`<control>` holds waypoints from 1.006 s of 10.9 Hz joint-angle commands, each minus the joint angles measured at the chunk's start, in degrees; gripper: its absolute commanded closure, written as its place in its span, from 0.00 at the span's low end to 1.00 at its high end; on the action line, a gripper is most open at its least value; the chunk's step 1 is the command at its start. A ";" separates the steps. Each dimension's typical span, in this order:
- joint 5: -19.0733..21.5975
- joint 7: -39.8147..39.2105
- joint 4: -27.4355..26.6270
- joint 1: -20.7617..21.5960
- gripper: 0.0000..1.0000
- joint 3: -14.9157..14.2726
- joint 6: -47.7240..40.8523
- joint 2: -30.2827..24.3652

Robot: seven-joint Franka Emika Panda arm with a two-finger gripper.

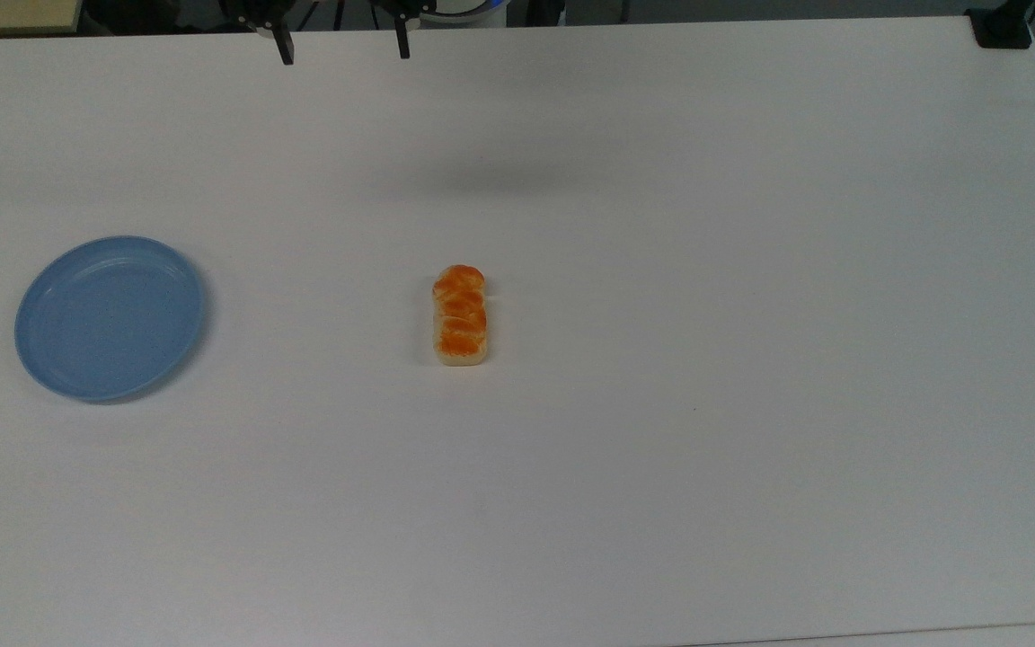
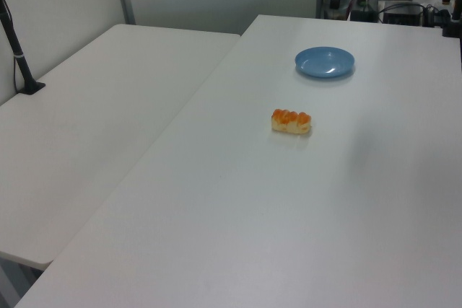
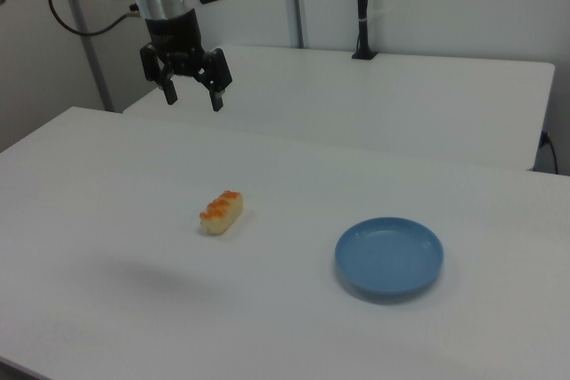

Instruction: Put the bread on a plate

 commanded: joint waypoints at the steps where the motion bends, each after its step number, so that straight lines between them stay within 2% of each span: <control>1: -0.69 -0.91 -1.76 0.76 0.00 -0.25 1.38 -0.72; 5: -0.61 -0.56 -2.20 0.84 0.00 -0.25 1.46 -0.63; 6: -0.34 1.53 -2.46 0.84 0.00 -0.16 2.07 0.50; 7: -0.17 4.42 -2.64 1.71 0.00 -0.08 3.99 2.69; 9: -0.17 6.81 -6.31 3.56 0.00 -0.08 11.89 4.73; 11: -0.17 9.00 -6.42 4.09 0.00 -0.08 13.24 7.09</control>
